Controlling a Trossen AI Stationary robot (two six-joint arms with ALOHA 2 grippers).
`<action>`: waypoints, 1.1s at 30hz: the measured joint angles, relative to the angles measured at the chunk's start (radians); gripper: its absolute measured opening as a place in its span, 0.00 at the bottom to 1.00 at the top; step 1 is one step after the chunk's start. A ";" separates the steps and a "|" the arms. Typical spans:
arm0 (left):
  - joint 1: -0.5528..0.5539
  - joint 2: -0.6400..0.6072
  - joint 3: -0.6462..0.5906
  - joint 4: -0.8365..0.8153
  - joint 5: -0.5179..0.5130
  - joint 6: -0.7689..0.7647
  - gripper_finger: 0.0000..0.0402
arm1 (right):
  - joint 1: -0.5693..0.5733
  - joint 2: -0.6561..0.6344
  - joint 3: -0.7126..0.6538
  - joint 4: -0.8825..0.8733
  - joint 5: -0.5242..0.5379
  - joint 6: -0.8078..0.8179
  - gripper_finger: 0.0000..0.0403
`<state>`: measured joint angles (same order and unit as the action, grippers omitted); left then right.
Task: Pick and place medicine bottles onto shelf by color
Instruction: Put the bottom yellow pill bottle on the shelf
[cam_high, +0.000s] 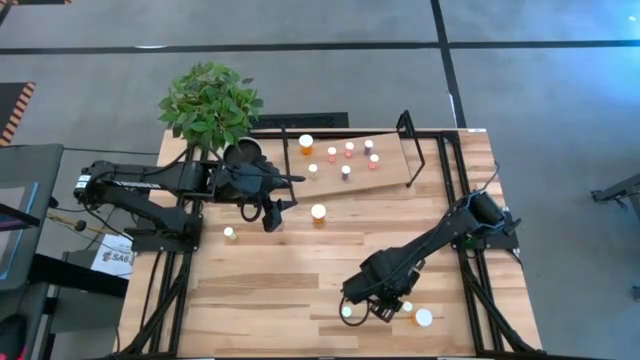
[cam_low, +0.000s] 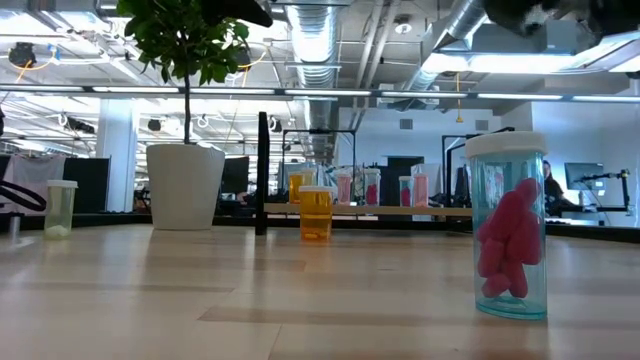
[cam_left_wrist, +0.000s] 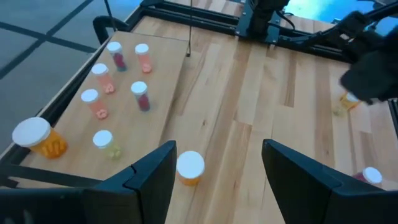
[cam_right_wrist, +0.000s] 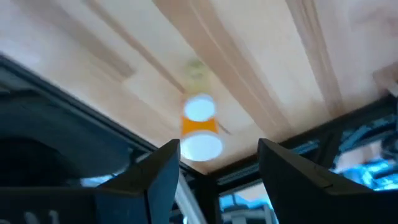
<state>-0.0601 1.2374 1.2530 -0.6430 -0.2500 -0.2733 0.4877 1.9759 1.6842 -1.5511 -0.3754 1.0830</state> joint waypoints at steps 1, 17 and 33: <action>0.000 0.000 0.000 0.002 0.000 0.000 0.56 | 0.000 0.000 -0.024 0.001 -0.015 -0.007 0.59; 0.000 0.000 0.000 0.006 -0.029 -0.008 0.56 | 0.014 -0.023 -0.176 0.243 -0.024 -0.107 0.50; 0.000 0.000 0.000 0.005 -0.048 -0.010 0.56 | 0.018 -0.024 -0.251 0.337 -0.073 -0.111 0.46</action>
<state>-0.0601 1.2373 1.2530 -0.6376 -0.2977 -0.2832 0.5056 1.9514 1.4335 -1.2142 -0.4484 0.9717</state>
